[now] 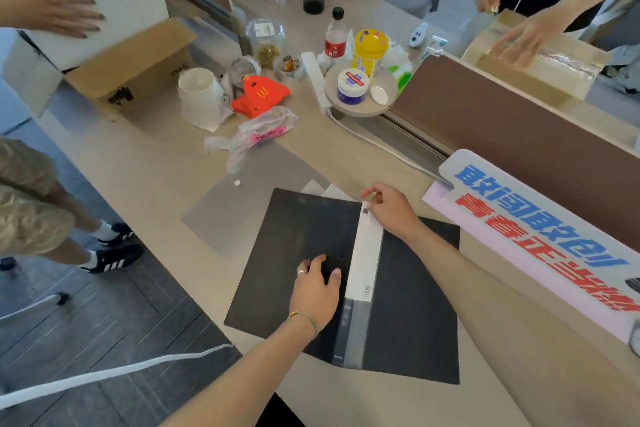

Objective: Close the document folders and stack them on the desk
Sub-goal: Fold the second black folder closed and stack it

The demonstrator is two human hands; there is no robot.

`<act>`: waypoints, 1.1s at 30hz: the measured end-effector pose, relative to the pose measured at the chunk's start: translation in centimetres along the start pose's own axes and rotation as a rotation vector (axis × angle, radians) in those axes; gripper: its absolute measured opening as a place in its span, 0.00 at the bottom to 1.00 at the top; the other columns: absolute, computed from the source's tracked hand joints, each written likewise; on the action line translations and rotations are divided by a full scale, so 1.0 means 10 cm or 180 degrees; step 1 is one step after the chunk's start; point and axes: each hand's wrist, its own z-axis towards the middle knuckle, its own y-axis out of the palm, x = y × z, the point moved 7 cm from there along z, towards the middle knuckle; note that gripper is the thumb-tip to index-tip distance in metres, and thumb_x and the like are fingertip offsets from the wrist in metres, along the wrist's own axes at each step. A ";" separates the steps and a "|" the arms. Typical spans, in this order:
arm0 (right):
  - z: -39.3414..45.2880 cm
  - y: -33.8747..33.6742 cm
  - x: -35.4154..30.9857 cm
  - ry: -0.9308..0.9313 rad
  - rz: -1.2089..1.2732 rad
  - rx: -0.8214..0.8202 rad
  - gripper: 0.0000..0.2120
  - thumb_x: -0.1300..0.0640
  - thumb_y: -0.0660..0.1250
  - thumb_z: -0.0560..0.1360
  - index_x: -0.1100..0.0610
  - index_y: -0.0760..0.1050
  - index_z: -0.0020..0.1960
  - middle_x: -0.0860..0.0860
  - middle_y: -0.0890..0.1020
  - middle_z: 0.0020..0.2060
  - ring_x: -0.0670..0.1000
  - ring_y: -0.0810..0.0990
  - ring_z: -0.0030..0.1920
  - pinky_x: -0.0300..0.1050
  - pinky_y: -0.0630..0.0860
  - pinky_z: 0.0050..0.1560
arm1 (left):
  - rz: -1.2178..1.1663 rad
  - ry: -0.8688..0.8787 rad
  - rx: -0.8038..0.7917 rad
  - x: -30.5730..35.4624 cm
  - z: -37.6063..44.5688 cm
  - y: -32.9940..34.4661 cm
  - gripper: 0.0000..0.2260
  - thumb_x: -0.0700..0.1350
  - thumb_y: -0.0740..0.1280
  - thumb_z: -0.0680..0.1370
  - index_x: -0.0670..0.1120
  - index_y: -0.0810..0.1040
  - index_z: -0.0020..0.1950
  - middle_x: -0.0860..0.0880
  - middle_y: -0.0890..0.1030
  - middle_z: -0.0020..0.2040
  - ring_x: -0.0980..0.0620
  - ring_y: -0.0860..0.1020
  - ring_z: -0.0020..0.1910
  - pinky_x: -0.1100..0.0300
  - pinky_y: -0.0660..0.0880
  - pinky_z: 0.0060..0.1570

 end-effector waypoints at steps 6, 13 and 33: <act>-0.28 -0.38 -0.47 -0.0456 0.0633 0.0483 0.13 0.66 0.65 0.79 0.51 0.80 0.57 0.49 0.77 0.38 0.48 0.79 0.43 0.35 0.72 0.43 | -0.0084 0.0376 0.0483 0.39 -0.24 -0.21 0.31 0.67 0.60 0.77 0.60 0.59 0.78 0.53 0.57 0.82 0.48 0.68 0.75 0.49 0.73 0.69; -0.71 -0.76 -1.11 -0.1115 0.1108 0.0895 0.14 0.68 0.65 0.77 0.53 0.80 0.56 0.53 0.76 0.35 0.44 0.74 0.35 0.28 0.72 0.38 | -0.0090 0.0889 0.1066 0.86 -0.53 -0.61 0.35 0.68 0.63 0.74 0.59 0.59 0.78 0.56 0.65 0.79 0.51 0.68 0.75 0.44 0.72 0.71; -1.01 -0.71 -0.71 -0.0520 0.1178 0.1186 0.19 0.57 0.66 0.80 0.48 0.72 0.70 0.49 0.75 0.68 0.49 0.75 0.65 0.50 0.75 0.67 | -0.0226 0.1259 0.2013 1.05 -0.83 -1.39 0.15 0.51 0.56 0.84 0.48 0.75 0.65 0.49 0.81 0.51 0.53 0.79 0.45 0.63 0.76 0.39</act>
